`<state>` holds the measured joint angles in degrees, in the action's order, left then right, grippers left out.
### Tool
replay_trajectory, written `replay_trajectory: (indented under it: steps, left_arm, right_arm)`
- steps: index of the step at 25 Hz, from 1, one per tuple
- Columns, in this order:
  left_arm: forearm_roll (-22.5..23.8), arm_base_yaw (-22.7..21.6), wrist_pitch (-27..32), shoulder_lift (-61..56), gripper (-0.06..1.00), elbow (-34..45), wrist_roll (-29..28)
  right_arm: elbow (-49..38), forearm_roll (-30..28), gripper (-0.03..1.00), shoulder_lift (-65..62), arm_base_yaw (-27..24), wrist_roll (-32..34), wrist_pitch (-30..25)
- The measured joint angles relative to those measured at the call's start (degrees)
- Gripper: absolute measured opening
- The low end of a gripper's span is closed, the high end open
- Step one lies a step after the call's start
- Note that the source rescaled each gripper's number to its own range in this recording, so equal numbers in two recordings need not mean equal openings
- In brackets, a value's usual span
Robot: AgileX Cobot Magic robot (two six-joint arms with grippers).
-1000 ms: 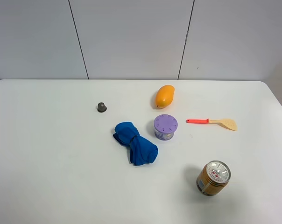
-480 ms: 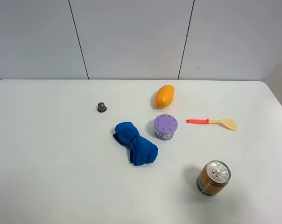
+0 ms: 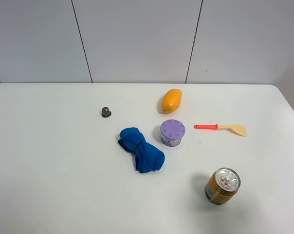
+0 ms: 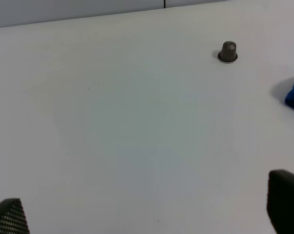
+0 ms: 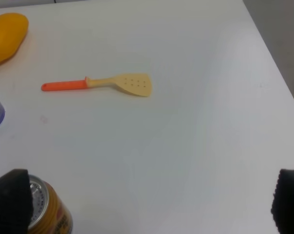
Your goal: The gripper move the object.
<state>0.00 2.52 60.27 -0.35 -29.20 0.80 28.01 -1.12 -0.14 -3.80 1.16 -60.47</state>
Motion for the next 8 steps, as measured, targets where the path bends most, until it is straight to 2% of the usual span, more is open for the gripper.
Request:
replay_trajectory:
  steps: [8]
  left_arm:
    - [0.0, 0.0, 0.0, 0.0, 1.0, 0.0, -0.04]
  right_arm:
    - [0.0, 0.0, 1.0, 0.0, 0.0, 0.0, 0.0]
